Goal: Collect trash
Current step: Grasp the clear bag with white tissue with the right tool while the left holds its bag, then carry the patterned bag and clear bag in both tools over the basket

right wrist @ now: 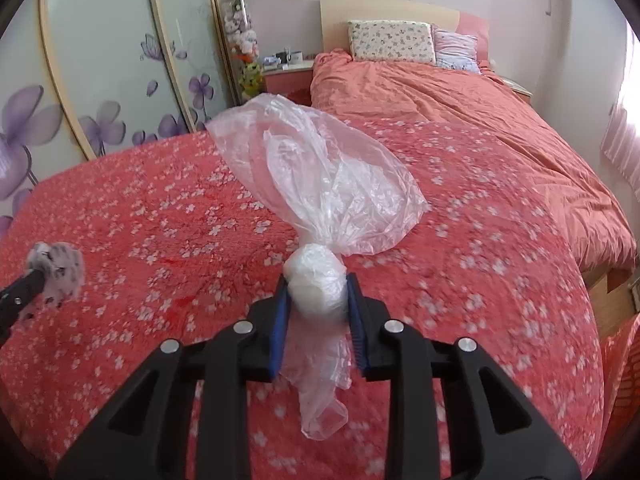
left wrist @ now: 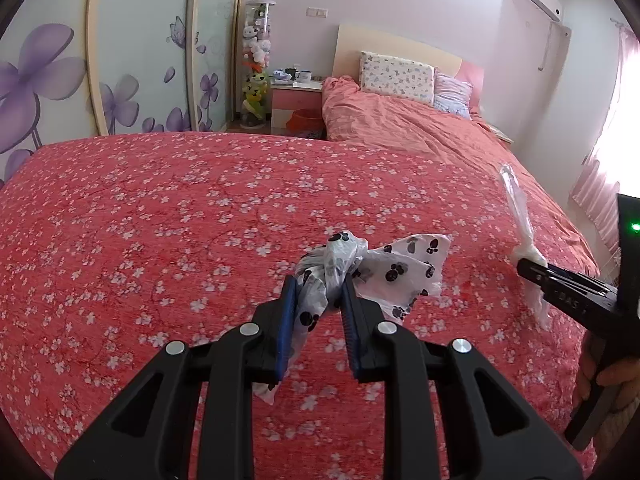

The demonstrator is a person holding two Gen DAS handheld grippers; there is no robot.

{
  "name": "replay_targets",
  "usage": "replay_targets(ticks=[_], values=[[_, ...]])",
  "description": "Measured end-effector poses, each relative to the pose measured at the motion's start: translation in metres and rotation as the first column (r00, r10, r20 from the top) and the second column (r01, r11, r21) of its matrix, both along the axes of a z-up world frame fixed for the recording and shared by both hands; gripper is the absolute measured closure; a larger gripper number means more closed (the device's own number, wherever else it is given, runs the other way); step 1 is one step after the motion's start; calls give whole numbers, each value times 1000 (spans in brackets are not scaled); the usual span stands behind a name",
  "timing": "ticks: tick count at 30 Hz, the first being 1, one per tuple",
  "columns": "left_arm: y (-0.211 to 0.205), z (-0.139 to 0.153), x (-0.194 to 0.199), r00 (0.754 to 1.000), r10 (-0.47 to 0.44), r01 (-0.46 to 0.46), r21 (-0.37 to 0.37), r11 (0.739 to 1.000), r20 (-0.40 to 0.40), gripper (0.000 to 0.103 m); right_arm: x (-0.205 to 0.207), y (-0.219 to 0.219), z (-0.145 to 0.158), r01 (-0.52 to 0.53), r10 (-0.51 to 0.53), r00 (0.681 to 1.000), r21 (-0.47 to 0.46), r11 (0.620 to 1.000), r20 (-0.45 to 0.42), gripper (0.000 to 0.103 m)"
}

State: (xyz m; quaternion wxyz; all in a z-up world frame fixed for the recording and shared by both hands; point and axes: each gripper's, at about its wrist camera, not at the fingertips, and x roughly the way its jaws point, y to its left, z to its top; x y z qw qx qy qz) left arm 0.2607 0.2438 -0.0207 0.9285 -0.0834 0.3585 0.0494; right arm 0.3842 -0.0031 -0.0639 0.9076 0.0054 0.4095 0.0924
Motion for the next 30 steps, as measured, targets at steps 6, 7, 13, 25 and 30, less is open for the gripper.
replay_targets(ticks=[6,7,13,25,30], values=[[-15,6,-3,1000,-22,22,-7,1000,8,81,-26,-25,16,26,-28,999,55,998,35,76],[-17,6,-4,1000,-25,25,-7,1000,10,81,-29,-28,18,28,-31,999,60,998,41,76],[-40,17,-8,998,-61,61,-1,998,26,81,-55,-46,38,44,-51,995,73,996,89,76],[-93,40,-29,990,-120,120,2,993,67,81,-121,-92,67,104,-121,981,113,988,151,76],[-120,46,-35,985,-157,157,7,988,74,80,-147,-117,75,153,-177,970,149,977,166,76]])
